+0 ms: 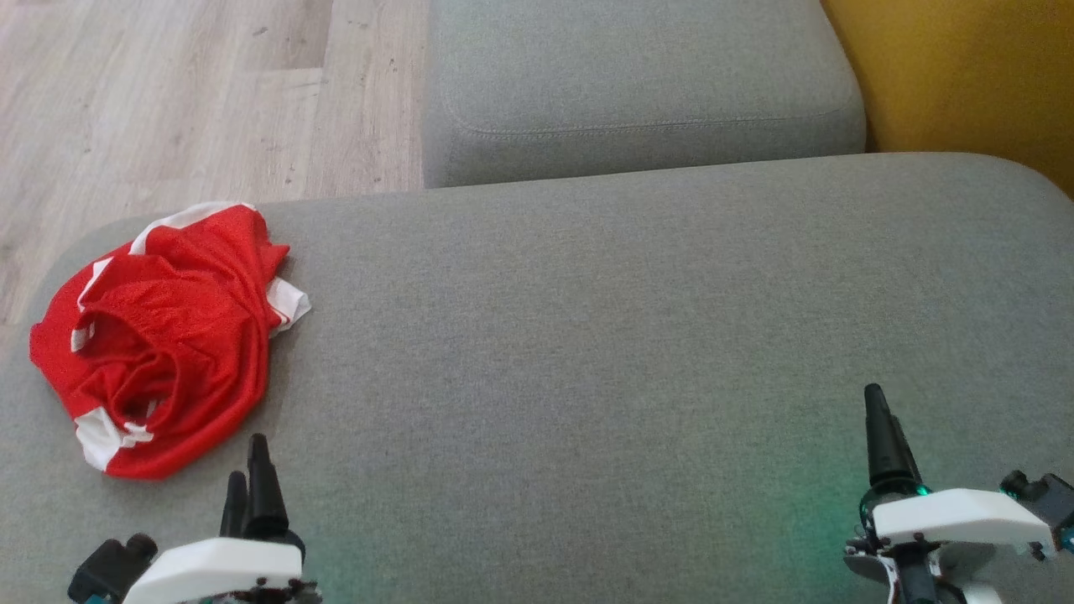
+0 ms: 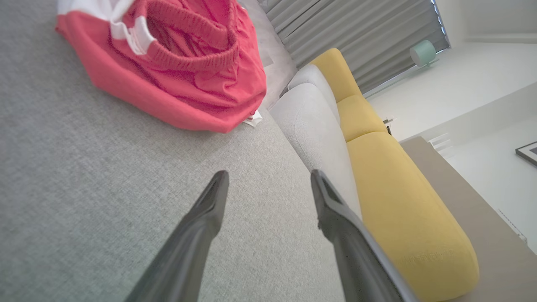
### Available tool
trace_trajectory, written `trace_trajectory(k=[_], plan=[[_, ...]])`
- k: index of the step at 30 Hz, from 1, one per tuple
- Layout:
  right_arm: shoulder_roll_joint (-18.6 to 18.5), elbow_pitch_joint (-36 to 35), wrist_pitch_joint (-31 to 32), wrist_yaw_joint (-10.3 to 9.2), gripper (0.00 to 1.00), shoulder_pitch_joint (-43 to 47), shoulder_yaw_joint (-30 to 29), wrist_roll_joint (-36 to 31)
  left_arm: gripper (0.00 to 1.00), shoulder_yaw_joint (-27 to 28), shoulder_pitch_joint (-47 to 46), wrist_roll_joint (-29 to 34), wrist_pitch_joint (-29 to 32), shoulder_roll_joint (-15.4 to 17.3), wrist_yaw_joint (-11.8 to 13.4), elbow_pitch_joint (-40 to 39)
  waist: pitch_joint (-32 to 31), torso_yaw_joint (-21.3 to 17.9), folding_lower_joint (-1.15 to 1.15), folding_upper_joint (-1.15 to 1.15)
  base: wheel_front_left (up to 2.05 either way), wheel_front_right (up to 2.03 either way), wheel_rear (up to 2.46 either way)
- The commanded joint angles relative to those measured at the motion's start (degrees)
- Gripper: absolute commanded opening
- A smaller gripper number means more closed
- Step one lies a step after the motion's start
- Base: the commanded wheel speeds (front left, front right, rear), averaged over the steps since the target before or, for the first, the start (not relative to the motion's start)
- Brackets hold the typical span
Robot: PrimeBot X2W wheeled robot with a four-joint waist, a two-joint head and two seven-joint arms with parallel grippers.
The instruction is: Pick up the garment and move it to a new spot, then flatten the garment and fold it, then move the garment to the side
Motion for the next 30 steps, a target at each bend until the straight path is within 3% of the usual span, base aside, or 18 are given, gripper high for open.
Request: trace_trajectory(k=[1, 30], plan=[[-0.3, -2.1, -0.8, -0.02, 1.00, -1.2, 1.0, -1.8, 1.00, 0.1, -1.2, 1.8, -0.6, 0.3, 0.1, -2.1, -0.1, 0.0, 0.00, 0.00, 0.00, 0.00, 0.00], [-0.4, -3.7, -5.5, -0.03, 1.00, -0.6, 8.0, -23.5, 1.00, -3.8, 0.5, 21.4, -5.4, 0.4, 2.5, -6.0, -2.1, 0.0, 0.00, 0.00, 0.00, 0.00, 0.00]])
